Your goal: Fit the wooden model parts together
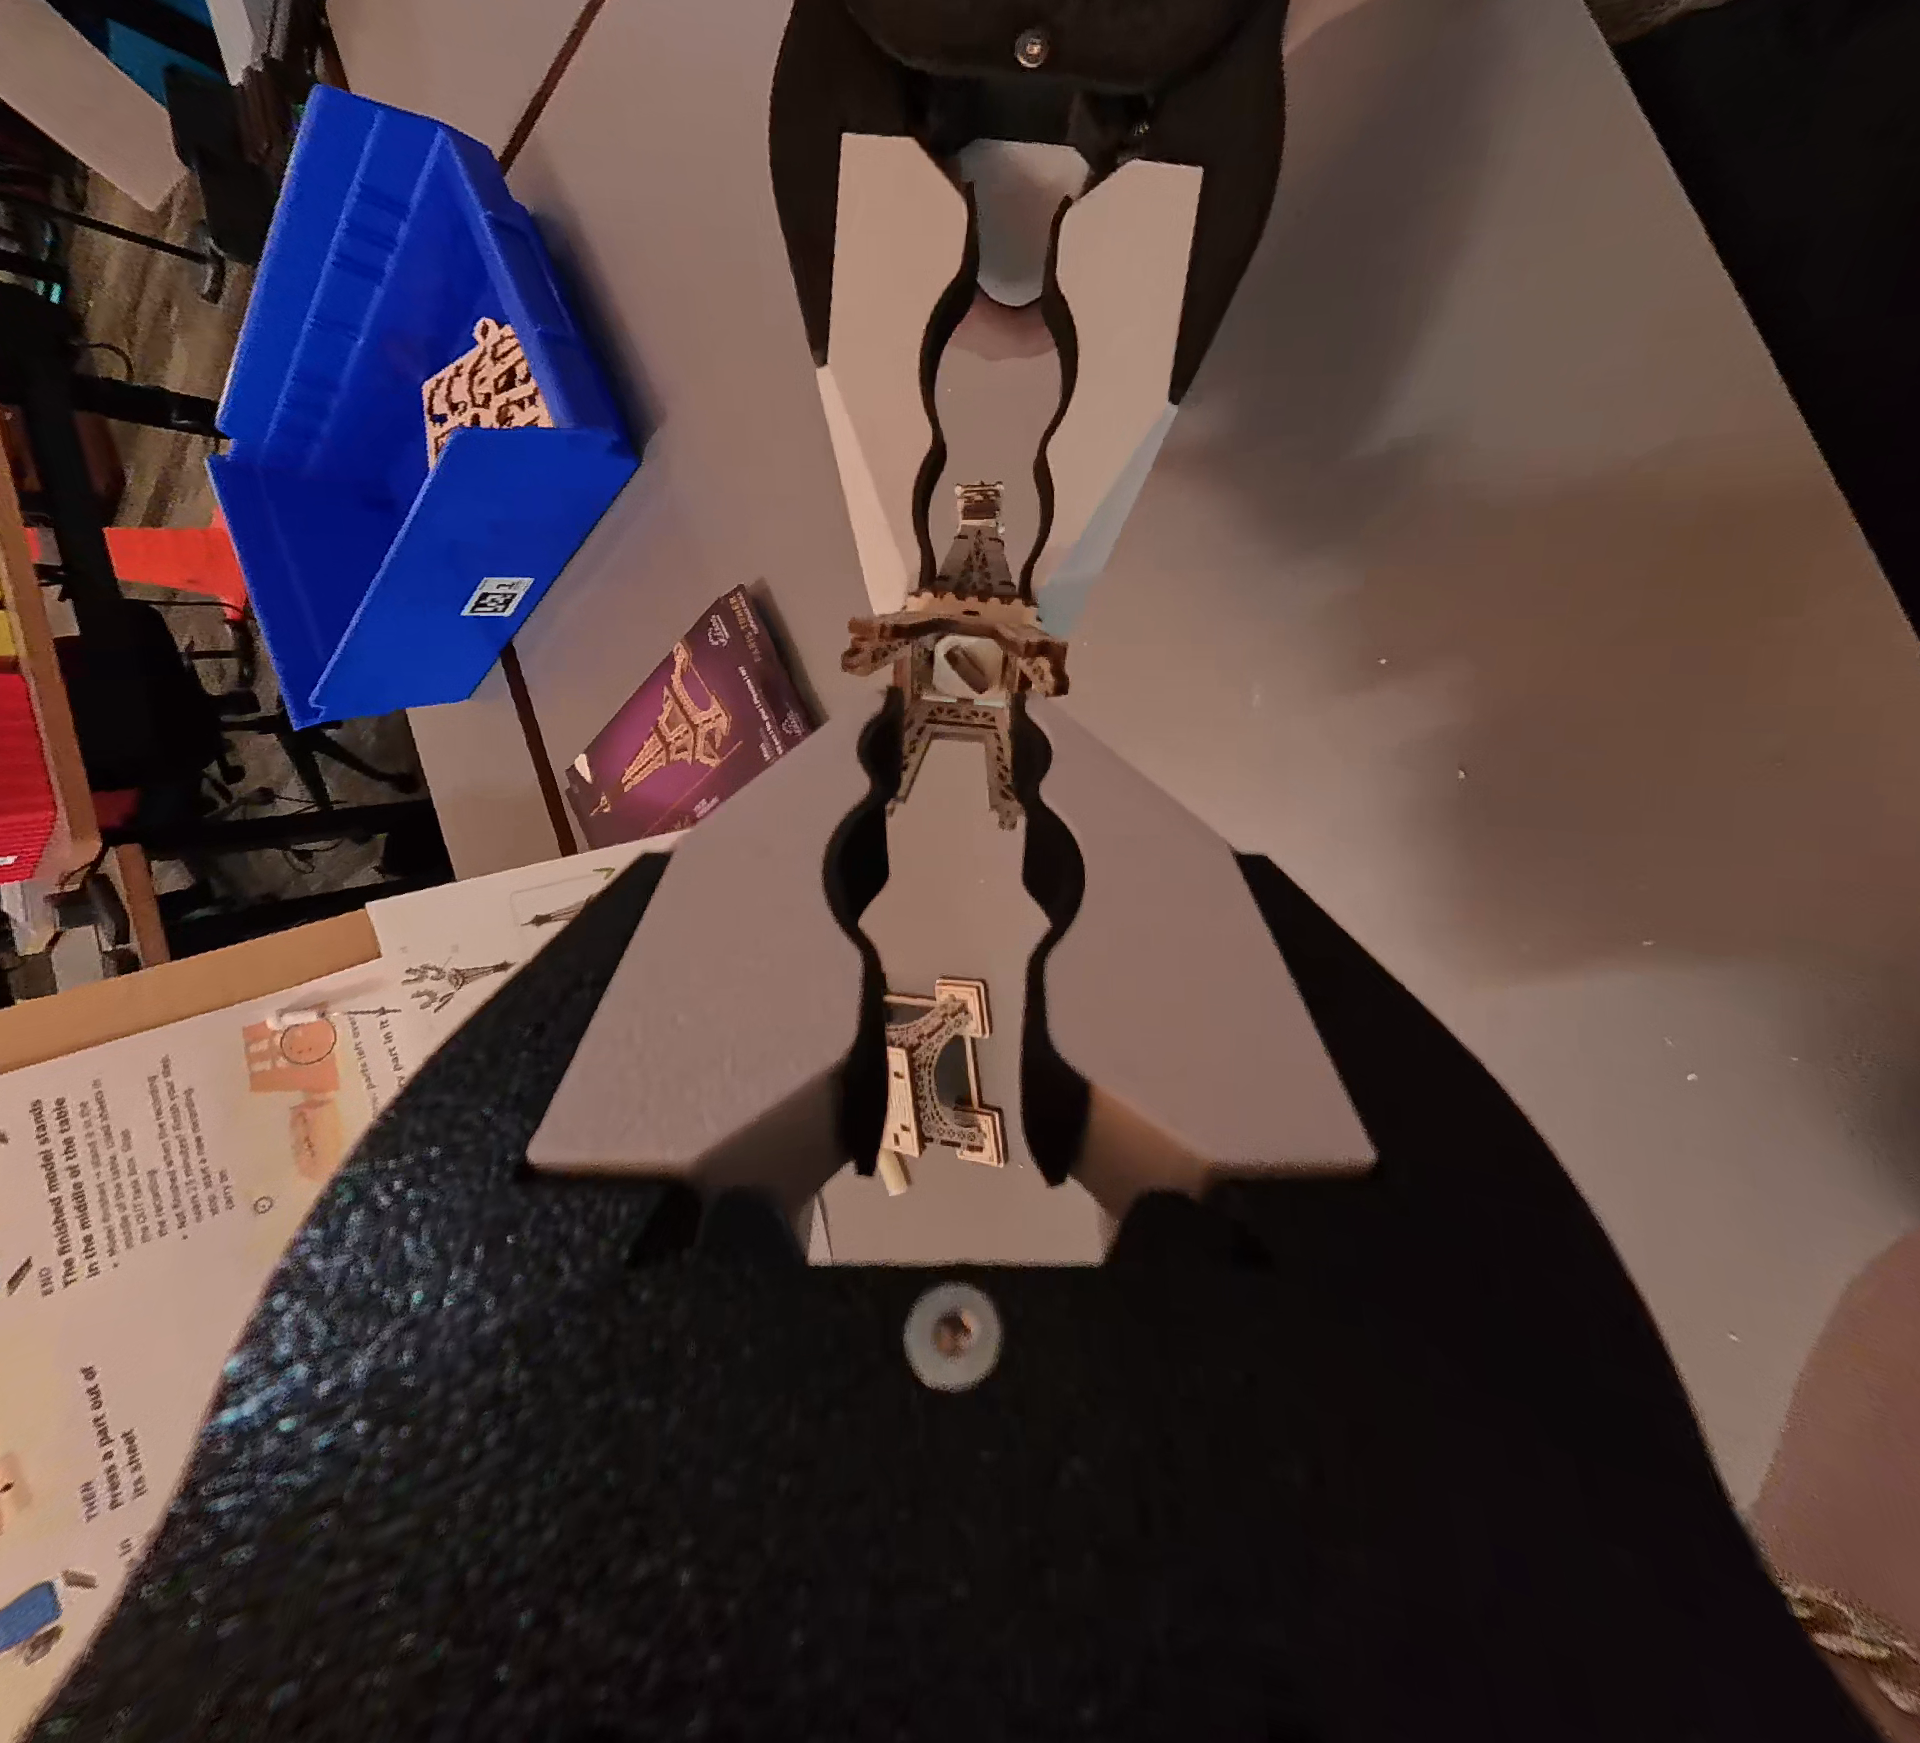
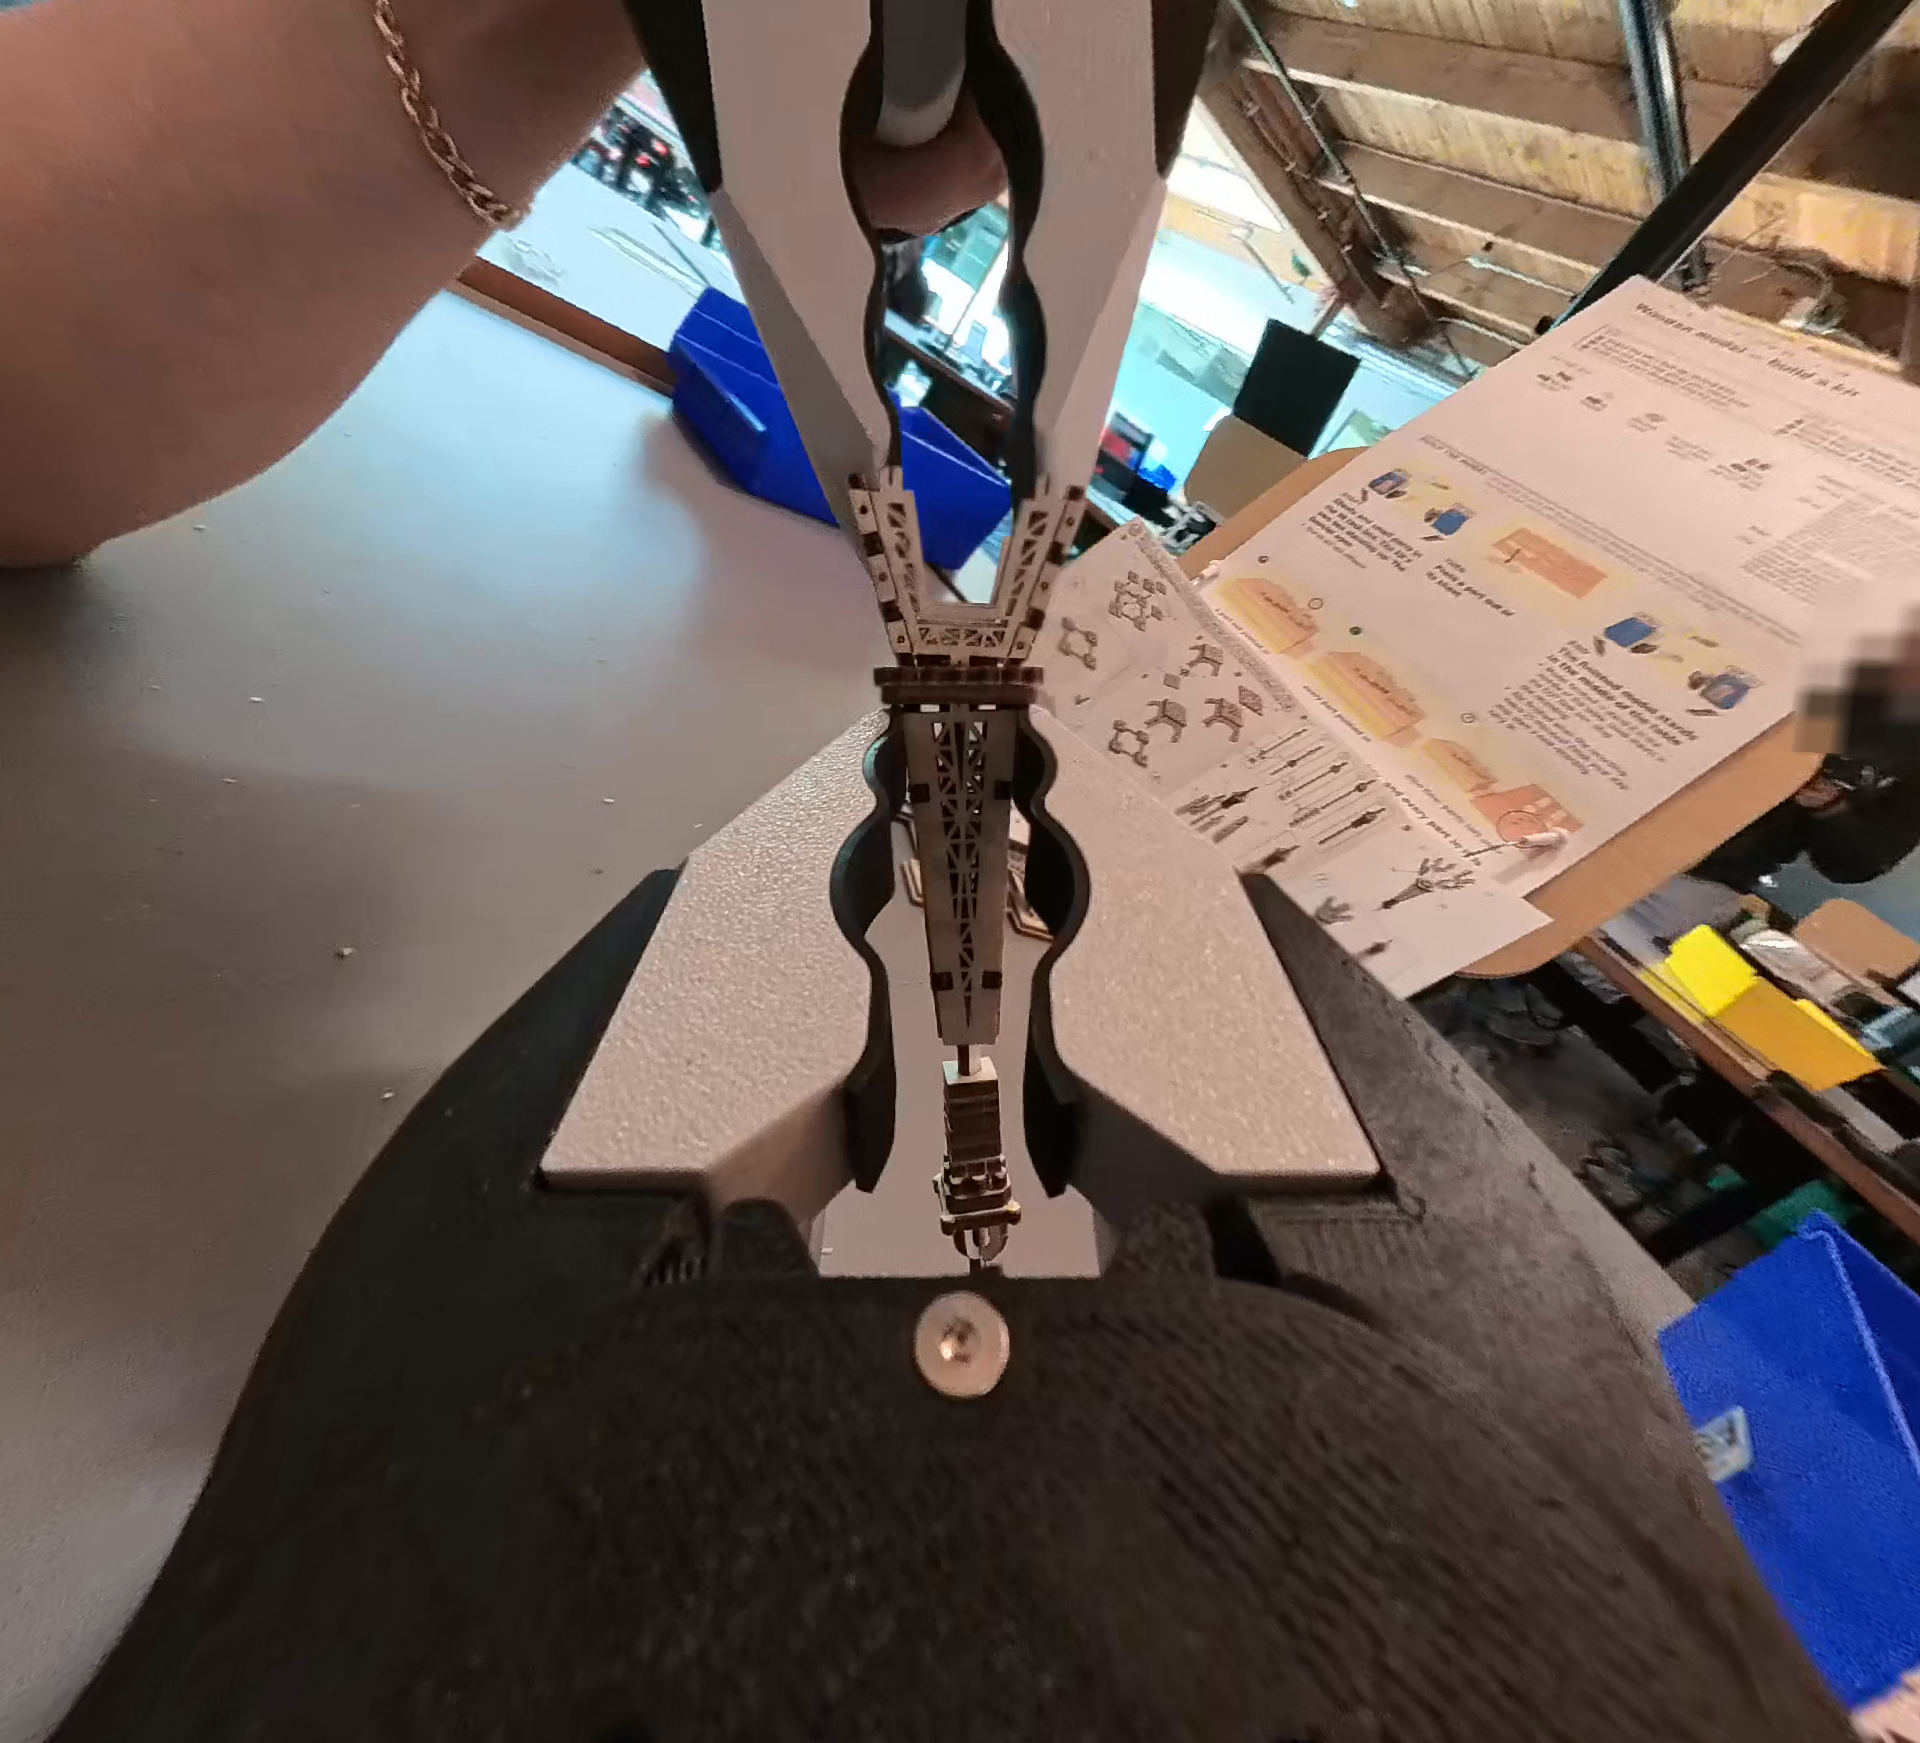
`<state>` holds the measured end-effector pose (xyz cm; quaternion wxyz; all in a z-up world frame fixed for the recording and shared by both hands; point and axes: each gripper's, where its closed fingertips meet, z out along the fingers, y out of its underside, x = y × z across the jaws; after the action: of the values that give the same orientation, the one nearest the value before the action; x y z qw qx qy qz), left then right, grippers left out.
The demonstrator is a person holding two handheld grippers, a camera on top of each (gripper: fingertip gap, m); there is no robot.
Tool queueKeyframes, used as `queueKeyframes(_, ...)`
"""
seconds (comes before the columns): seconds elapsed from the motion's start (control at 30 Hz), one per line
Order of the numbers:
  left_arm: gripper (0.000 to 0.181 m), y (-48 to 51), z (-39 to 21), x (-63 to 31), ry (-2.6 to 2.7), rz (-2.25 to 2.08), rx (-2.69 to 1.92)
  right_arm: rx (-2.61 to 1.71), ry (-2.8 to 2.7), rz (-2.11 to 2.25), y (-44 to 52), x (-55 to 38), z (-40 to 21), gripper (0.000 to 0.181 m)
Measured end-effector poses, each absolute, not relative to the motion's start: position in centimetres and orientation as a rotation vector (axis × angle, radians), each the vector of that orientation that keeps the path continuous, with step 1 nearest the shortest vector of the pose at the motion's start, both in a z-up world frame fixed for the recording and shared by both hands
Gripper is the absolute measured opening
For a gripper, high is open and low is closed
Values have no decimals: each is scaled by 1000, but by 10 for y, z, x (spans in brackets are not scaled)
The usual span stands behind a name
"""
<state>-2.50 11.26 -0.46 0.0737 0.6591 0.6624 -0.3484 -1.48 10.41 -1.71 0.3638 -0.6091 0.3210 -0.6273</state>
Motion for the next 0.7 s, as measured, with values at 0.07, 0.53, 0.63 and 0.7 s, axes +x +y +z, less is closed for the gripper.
queueKeyframes(0.07,15,114,-6,-26,1998,-1033,1990,-1564,823,-1603,105,-15,-18,18)
queueKeyframes(0.53,19,117,-14,-24,2061,-1001,2022,-1595,812,-1521,111,-13,-27,18)
queueKeyframes(0.63,22,120,-17,-22,2075,-972,2030,-1594,804,-1511,113,-12,-27,18)
queueKeyframes(0.7,24,120,-18,-22,2077,-961,2034,-1602,804,-1515,113,-12,-29,18)
